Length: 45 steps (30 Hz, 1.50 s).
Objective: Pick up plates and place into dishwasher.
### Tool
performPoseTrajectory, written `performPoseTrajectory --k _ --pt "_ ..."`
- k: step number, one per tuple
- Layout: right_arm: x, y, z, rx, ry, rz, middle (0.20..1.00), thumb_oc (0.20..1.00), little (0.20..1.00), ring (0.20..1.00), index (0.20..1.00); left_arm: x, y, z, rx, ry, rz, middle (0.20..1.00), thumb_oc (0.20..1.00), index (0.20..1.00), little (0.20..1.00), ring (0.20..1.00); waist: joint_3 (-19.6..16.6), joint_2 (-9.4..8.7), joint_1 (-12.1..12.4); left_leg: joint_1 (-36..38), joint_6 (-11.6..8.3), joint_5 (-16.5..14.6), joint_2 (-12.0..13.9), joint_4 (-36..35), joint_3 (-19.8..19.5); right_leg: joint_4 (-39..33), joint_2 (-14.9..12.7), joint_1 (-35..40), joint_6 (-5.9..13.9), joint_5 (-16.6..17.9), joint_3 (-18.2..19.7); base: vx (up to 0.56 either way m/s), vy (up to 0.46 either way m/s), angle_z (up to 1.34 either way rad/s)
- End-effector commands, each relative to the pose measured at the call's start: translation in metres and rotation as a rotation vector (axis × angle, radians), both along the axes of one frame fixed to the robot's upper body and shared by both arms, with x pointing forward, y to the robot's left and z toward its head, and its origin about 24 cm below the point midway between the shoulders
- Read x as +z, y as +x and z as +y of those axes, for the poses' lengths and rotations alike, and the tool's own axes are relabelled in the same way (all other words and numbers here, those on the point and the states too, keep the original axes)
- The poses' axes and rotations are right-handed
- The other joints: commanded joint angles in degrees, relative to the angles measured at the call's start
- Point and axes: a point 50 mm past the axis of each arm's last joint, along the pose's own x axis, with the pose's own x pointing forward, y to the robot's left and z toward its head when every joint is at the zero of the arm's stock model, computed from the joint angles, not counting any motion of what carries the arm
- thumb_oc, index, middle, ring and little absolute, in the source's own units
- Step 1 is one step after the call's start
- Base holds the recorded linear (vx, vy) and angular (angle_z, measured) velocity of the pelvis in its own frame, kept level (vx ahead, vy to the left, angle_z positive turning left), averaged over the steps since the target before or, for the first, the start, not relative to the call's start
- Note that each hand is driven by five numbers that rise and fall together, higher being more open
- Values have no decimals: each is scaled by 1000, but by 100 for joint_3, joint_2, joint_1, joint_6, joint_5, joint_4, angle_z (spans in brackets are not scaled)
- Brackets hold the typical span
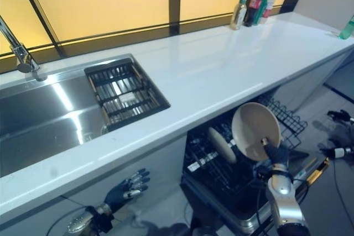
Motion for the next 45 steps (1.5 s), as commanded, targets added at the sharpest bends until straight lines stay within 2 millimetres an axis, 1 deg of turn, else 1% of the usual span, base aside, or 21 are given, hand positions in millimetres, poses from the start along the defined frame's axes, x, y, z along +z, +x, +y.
performPoseTrajectory --k 1,2,5,8,12,16,19,26,28,34,38,42,45 --pt "39 28 -14 -18 -149 -112 200 200 200 200 200 8 1 1 -27 -3 -64 1000 1000 1000 1000 1000 44 45 103 -404 590 -512 -178 605 -247 689 -393 -461 519 200 -210 69 -19 1" --pt "36 27 -17 -36 -168 -84 200 200 200 200 200 8 1 2 -38 1 -60 1000 1000 1000 1000 1000 66 28 118 -397 587 -562 -168 682 -224 704 -449 -492 542 290 -239 60 -34 4" --pt "28 24 -22 -81 -218 -25 200 200 200 200 200 12 4 5 -55 8 -64 1000 1000 1000 1000 1000 126 3 140 -444 600 -644 -147 855 -172 680 -517 -513 564 367 -273 26 -38 7" --pt "22 25 -35 -151 -261 40 200 200 200 200 200 17 10 6 -89 14 -70 1000 1000 1000 1000 1000 243 -10 239 -592 592 -741 -93 1168 -168 704 -574 -512 581 440 -329 39 -61 15" --pt "16 22 -47 -216 -322 117 200 200 200 200 200 22 11 7 -125 7 -61 1000 1000 1000 1000 1000 305 -21 377 -707 596 -796 -80 1366 -242 682 -601 -460 596 463 -390 63 -71 9" --pt "10 20 -55 -261 -387 190 200 200 200 200 200 28 14 9 -167 17 -68 1000 1000 1000 1000 1000 377 -73 500 -874 603 -830 -30 1549 -292 665 -612 -454 598 498 -448 45 -108 17" --pt "8 22 -62 -309 -421 249 200 200 200 200 200 41 26 13 -209 33 -99 1000 1000 1000 1000 1000 486 -111 613 -1129 605 -829 49 1746 -331 656 -588 -467 571 510 -498 -12 -133 17" --pt "17 36 -69 -360 -489 328 200 200 200 200 200 65 46 13 -285 51 -158 1000 1000 1000 1000 1000 690 -102 818 -1603 612 -740 117 1999 -453 627 -504 -461 510 516 -562 -38 -119 13" --pt "21 40 -69 -350 -492 338 200 200 200 200 200 70 49 14 -301 58 -170 1000 1000 1000 1000 1000 737 -98 844 -1706 610 -715 115 2039 -481 617 -494 -459 495 510 -576 -49 -100 14" --pt "23 46 -73 -345 -476 390 200 200 200 200 200 83 58 15 -341 68 -199 1000 1000 1000 1000 1000 896 -86 927 -2014 585 -621 153 2142 -529 574 -457 -484 459 515 -634 -58 -102 9" --pt "35 56 -74 -373 -514 404 200 200 200 200 200 93 66 13 -367 70 -232 1000 1000 1000 1000 1000 1035 -27 967 -2174 531 -507 206 2118 -549 528 -419 -513 428 508 -691 -87 -71 7" --pt "47 60 -79 -391 -590 433 200 200 200 200 200 98 70 9 -372 61 -261 1000 1000 1000 1000 1000 1148 41 958 -2269 489 -434 221 2085 -547 531 -416 -578 406 496 -717 -73 -21 1" --pt "55 62 -84 -420 -573 421 200 200 200 200 200 105 75 6 -380 60 -292 1000 1000 1000 1000 1000 1246 117 939 -2361 459 -381 239 2072 -537 536 -442 -633 391 487 -768 -90 -12 3"
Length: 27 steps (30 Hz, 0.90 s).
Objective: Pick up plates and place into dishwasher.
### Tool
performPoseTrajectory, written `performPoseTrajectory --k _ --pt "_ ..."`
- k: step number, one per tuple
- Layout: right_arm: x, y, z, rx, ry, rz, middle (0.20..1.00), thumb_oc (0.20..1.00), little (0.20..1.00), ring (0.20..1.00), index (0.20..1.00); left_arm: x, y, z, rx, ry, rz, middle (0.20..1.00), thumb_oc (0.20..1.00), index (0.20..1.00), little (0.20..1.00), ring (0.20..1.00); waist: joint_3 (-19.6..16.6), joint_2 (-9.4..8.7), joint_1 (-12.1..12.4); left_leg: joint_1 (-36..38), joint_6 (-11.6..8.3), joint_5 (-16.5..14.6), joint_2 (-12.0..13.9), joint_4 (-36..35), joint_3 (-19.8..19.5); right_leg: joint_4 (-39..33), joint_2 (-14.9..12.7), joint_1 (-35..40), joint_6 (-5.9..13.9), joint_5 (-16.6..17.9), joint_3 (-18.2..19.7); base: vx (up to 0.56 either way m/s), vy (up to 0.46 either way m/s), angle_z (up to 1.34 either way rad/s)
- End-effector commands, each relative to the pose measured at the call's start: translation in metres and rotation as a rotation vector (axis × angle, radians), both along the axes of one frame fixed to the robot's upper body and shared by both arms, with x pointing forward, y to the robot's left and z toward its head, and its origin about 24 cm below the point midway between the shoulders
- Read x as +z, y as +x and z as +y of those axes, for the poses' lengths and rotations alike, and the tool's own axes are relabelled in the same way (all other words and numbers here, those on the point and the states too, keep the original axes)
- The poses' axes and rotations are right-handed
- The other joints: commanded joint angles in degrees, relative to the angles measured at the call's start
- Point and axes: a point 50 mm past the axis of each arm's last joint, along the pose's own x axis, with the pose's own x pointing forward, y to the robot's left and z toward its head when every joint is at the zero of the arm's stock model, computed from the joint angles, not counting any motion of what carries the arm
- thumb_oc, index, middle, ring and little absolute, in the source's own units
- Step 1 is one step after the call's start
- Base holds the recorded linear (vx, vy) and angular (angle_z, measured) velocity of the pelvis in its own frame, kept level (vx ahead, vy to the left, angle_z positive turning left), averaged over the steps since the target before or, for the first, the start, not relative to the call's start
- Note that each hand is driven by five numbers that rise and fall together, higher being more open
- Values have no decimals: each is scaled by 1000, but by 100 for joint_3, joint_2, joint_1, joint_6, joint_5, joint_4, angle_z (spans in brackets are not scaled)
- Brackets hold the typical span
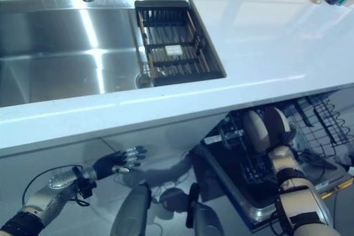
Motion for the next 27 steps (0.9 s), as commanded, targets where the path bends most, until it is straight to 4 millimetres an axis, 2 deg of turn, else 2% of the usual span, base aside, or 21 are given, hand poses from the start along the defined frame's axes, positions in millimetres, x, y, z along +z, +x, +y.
performPoseTrajectory --k 1,8,17,21,27 --pt "41 -2 -39 -94 -154 -36 200 200 200 200 200 22 6 -21 -53 -119 -111 1000 1000 1000 1000 1000 -34 280 64 67 152 448 140 -756 334 265 -373 109 230 260 28 -67 -10 3" --pt "68 9 -40 -122 -114 -227 200 200 200 200 200 26 8 -28 -57 -161 -131 1000 1000 1000 1000 1000 -40 545 -22 -33 120 485 49 -820 316 306 -491 5 163 153 -44 -39 32 -2" --pt "93 -1 -62 -140 -278 -225 200 200 200 200 200 21 -1 -48 -72 -234 -106 1000 1000 1000 1000 1000 -186 940 -156 13 67 407 -7 -789 342 361 -651 -3 177 20 -34 26 60 -3" --pt "117 2 -69 -140 -347 -254 200 200 200 200 200 22 0 -49 -70 -246 -109 1000 1000 1000 1000 1000 -151 1037 -171 -56 -4 444 5 -802 325 306 -665 12 175 -30 -93 -39 -2 -7" --pt "131 -1 -76 -161 -368 -300 200 200 200 200 200 19 -4 -50 -69 -262 -105 1000 1000 1000 1000 1000 -144 1117 -247 -86 -87 510 46 -874 299 327 -650 -49 159 -121 -112 -20 -7 -2"
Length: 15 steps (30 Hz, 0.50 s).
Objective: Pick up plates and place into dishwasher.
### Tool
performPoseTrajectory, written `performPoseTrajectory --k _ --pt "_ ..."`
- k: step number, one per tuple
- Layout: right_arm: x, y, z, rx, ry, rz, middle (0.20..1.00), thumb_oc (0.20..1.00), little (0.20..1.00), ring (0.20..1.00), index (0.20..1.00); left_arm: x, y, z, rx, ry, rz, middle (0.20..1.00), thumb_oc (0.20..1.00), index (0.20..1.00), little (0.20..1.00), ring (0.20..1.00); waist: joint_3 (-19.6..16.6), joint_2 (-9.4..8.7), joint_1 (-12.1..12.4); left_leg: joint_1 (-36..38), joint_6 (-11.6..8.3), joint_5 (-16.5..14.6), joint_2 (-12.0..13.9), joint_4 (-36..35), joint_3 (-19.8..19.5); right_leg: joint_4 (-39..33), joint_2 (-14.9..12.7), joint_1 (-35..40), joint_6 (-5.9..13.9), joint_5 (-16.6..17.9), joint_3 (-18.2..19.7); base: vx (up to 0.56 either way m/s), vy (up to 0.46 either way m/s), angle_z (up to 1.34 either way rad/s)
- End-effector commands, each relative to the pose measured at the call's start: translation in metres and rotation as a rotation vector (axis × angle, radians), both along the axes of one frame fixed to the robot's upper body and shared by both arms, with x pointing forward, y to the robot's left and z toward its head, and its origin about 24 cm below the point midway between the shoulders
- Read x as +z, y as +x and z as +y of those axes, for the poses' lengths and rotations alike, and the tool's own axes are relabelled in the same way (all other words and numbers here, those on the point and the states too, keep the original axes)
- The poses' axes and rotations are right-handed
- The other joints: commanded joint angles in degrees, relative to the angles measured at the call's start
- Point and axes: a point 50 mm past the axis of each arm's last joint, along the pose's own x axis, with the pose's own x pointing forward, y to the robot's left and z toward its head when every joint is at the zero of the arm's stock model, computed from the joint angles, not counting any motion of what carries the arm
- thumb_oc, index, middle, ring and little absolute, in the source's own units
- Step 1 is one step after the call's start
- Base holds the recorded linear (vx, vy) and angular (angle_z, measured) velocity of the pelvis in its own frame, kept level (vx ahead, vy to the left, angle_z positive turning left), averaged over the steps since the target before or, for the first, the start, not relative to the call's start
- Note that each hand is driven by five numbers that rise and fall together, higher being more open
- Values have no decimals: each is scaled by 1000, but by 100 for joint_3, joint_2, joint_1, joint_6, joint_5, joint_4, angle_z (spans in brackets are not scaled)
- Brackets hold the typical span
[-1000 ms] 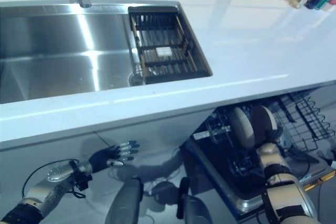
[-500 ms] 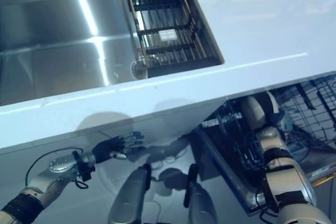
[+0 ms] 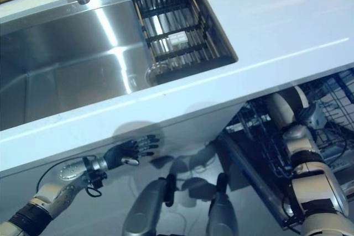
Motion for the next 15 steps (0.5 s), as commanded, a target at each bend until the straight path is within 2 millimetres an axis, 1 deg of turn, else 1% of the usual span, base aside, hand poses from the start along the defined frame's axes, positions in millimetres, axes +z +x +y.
performPoseTrajectory --k 1,6,9,12,15 --pt "67 -18 -47 -172 -225 -142 200 200 200 200 200 -1 -15 -21 -21 -141 -14 1000 1000 1000 1000 1000 -365 158 -143 -97 -366 498 290 -731 -277 373 -189 89 91 -209 -114 0 0 0" --pt "74 -24 -53 -177 -262 -167 200 200 200 200 200 -4 -18 -22 -9 -157 -5 1000 1000 1000 1000 1000 -383 200 -218 -39 -386 534 310 -808 -233 404 -194 73 89 -284 -77 11 22 -6" --pt "86 -27 -58 -184 -284 -214 200 200 200 200 200 -5 -19 -23 -8 -177 -5 1000 1000 1000 1000 1000 -388 247 -265 -13 -416 565 300 -852 -237 415 -197 69 76 -325 -60 4 51 -2" --pt "96 -28 -56 -155 -304 -301 200 200 200 200 200 -8 -21 -26 2 -199 -2 1000 1000 1000 1000 1000 -407 298 -348 66 -437 573 282 -907 -220 434 -197 57 61 -367 -15 30 102 3" --pt "101 -29 -53 -114 -286 -390 200 200 200 200 200 -12 -26 -28 15 -223 7 1000 1000 1000 1000 1000 -436 324 -437 133 -443 575 260 -945 -185 451 -209 51 57 -404 41 40 106 -13"
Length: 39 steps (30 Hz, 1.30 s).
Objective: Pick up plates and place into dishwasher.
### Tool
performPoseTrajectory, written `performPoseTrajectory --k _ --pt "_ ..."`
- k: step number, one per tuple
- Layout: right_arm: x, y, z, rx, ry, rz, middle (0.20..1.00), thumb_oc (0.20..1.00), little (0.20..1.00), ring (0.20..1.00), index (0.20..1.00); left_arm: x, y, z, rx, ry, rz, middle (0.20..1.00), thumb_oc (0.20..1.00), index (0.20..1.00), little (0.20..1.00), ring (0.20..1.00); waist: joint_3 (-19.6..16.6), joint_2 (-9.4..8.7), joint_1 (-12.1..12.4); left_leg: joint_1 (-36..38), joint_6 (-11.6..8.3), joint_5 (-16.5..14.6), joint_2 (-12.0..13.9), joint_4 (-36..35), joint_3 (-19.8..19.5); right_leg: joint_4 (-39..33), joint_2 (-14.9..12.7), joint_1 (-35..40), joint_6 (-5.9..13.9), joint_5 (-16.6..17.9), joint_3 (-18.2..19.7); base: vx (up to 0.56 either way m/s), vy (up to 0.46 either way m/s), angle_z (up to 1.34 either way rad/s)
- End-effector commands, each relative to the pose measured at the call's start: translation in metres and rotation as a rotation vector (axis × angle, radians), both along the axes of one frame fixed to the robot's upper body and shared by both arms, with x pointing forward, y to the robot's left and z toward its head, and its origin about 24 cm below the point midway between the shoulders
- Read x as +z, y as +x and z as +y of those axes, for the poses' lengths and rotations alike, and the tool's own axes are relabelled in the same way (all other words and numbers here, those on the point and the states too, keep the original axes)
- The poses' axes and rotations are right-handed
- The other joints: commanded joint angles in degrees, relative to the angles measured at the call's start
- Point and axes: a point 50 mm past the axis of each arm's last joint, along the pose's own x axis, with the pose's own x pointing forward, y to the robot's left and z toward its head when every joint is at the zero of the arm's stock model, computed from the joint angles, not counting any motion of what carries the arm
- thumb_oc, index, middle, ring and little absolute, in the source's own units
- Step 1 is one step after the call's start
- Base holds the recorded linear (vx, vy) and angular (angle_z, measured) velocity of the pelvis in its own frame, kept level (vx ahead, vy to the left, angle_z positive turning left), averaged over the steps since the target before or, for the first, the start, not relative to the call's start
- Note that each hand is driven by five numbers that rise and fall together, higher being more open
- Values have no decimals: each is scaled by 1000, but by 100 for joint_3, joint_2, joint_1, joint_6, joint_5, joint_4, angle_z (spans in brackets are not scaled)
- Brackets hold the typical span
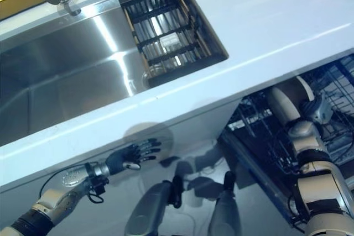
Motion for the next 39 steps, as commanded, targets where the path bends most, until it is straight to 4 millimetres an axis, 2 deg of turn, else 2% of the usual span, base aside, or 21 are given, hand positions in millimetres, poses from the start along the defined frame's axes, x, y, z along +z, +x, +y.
performPoseTrajectory --k 1,6,13,16,20,28,39 --pt "81 -34 -50 -173 -204 -322 200 200 200 200 200 -3 -16 -20 6 -163 -15 1000 1000 1000 1000 1000 -388 123 -199 -2 -549 491 443 -668 -485 473 -15 134 -19 -445 -107 40 94 -8" --pt "69 -38 -47 -152 -34 -429 200 200 200 200 200 -11 -23 -22 29 -187 0 1000 1000 1000 1000 1000 -434 140 -309 164 -548 473 429 -747 -414 492 -29 173 -26 -490 -33 37 87 -9" --pt "39 -45 -43 -173 73 -425 200 200 200 200 200 -17 -27 -29 49 -221 14 1000 1000 1000 1000 1000 -512 132 -363 354 -516 410 373 -737 -384 514 -59 307 -37 -528 50 41 66 -11" --pt "25 -48 -39 -176 80 -408 200 200 200 200 200 -19 -28 -29 58 -221 15 1000 1000 1000 1000 1000 -511 114 -392 388 -497 363 367 -678 -321 518 -117 322 -17 -473 83 10 27 -3" --pt "17 -48 -34 -157 31 -361 200 200 200 200 200 -21 -29 -25 71 -211 26 1000 1000 1000 1000 1000 -494 100 -404 404 -460 302 373 -586 -254 534 -175 320 23 -392 131 17 -14 -4" --pt "39 -43 -42 -87 -114 -276 200 200 200 200 200 -11 -26 -19 43 -181 7 1000 1000 1000 1000 1000 -322 79 -311 121 -501 346 468 -382 -321 546 -121 286 60 -380 104 -15 -98 -3" --pt "71 -36 -52 -81 -329 -145 200 200 200 200 200 8 -12 -18 -5 -147 -61 1000 1000 1000 1000 1000 -64 7 -220 -380 -607 495 678 -252 -647 639 151 -5 2 -476 20 -29 -123 5"
